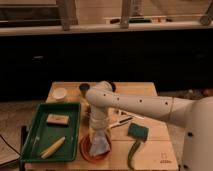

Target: Place towel in red bowl

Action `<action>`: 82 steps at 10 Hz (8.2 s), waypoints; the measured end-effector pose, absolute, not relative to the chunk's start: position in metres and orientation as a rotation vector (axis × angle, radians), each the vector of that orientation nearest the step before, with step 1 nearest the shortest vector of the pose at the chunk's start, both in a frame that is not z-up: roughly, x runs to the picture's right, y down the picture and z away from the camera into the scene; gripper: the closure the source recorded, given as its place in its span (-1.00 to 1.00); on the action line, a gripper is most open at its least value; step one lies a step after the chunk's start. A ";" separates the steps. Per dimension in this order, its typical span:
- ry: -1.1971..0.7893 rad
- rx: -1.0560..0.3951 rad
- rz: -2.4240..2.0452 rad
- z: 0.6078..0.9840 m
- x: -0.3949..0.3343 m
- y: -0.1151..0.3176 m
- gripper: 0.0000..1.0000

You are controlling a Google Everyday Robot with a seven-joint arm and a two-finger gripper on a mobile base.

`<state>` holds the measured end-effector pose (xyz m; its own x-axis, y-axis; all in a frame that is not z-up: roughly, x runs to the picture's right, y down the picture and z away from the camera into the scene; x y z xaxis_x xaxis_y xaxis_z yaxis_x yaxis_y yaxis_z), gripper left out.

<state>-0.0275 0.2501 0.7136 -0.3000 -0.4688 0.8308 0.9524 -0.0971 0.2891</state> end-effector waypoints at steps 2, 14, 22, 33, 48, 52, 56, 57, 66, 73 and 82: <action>-1.022 -0.674 -1.641 0.712 -0.027 0.248 -0.60; -1.002 -0.657 -1.666 0.708 -0.031 0.225 -0.60; -0.997 -0.655 -1.668 0.709 -0.033 0.218 -0.60; -0.998 -0.655 -1.668 0.709 -0.033 0.218 -0.60; -0.999 -0.656 -1.667 0.709 -0.033 0.219 -0.60; -0.999 -0.656 -1.667 0.709 -0.033 0.219 -0.60; -0.999 -0.656 -1.667 0.709 -0.033 0.219 -0.60; -0.999 -0.656 -1.667 0.709 -0.033 0.219 -0.60; -0.999 -0.656 -1.667 0.709 -0.033 0.219 -0.60; -0.999 -0.656 -1.667 0.709 -0.033 0.219 -0.60; -0.999 -0.656 -1.667 0.709 -0.033 0.219 -0.60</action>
